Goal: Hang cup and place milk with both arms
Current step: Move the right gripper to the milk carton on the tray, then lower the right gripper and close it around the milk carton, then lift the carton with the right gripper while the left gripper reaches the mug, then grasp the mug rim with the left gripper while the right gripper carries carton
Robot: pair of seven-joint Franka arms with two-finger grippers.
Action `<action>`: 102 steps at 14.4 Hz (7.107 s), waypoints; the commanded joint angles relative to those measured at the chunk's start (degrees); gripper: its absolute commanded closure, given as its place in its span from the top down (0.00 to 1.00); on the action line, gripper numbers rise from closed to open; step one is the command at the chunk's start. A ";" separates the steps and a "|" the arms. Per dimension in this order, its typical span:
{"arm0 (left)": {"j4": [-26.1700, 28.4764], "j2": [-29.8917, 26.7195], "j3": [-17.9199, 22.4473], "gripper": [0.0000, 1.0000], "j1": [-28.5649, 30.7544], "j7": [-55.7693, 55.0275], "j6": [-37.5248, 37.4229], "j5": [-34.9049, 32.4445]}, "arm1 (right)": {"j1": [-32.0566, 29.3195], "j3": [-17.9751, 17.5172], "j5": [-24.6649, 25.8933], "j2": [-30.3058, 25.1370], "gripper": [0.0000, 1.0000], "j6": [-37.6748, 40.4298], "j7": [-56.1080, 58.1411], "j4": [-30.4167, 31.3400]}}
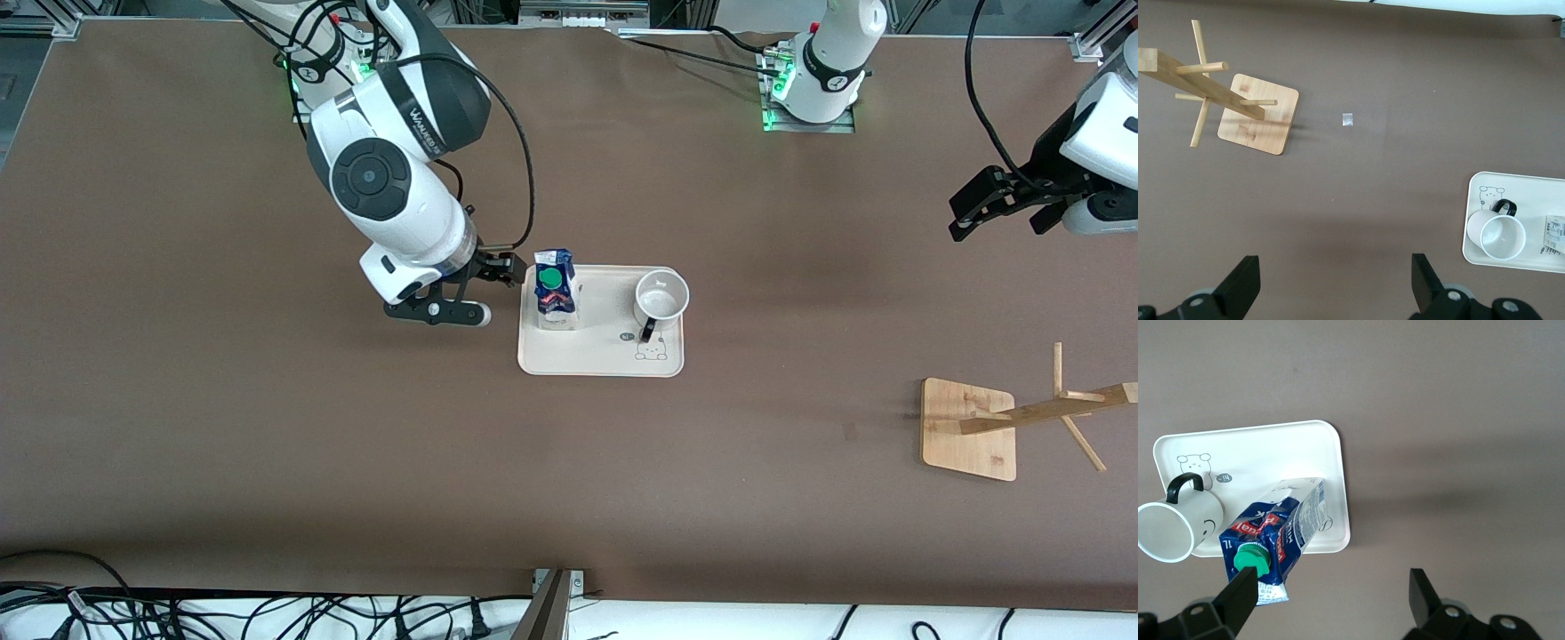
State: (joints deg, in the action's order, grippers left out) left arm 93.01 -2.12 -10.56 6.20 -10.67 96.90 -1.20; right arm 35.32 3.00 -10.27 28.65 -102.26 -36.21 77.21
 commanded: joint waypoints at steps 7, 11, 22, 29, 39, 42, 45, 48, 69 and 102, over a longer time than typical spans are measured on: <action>-0.55 0.01 0.28 1.00 -0.22 1.09 -0.75 1.20 | 3.52 0.60 -3.36 5.18 1.00 -4.08 -3.08 -0.21; -0.55 0.01 0.28 1.00 -0.22 1.09 -0.75 1.20 | 5.72 0.60 -4.67 4.83 1.00 -5.05 -4.74 -0.74; -0.55 0.01 0.28 1.00 -0.31 1.09 -0.75 1.20 | 6.16 0.69 -5.03 6.85 1.00 -12.16 -4.92 -0.39; -0.55 0.10 0.28 1.00 -0.31 1.09 -0.66 1.20 | 5.99 0.78 -5.12 8.96 1.00 -13.93 -3.78 -0.57; -0.55 0.10 0.28 1.00 -0.31 1.09 -0.75 1.20 | 7.66 0.60 -5.38 9.93 1.00 -17.01 -4.40 -0.30; -0.55 0.19 0.28 1.00 -0.31 1.09 -0.75 1.20 | 7.75 0.60 -5.38 9.93 1.00 -16.57 -3.78 -0.04; -0.55 0.19 0.28 1.00 -0.31 1.09 -0.75 1.20 | 7.75 0.60 -5.29 10.11 0.49 -16.83 -2.47 0.75; -0.55 0.27 0.28 1.00 -0.31 1.09 -0.75 1.20 | 8.10 0.60 -4.77 10.72 0.41 -17.18 -2.11 1.37; 0.33 6.59 -1.12 1.00 -2.06 0.04 -0.22 1.12 | 8.98 1.30 -3.28 3.17 0.36 -8.76 -4.83 0.84; 16.42 30.95 -5.35 1.00 -29.22 -13.32 42.76 2.70 | -2.54 33.74 -3.53 -8.17 0.36 11.49 44.03 13.39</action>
State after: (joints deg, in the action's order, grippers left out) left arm 108.79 29.01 -16.33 -22.74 -24.28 138.50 2.70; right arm 33.01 37.02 -12.73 21.41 -88.04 7.22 86.40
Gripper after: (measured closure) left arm 0.000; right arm 0.634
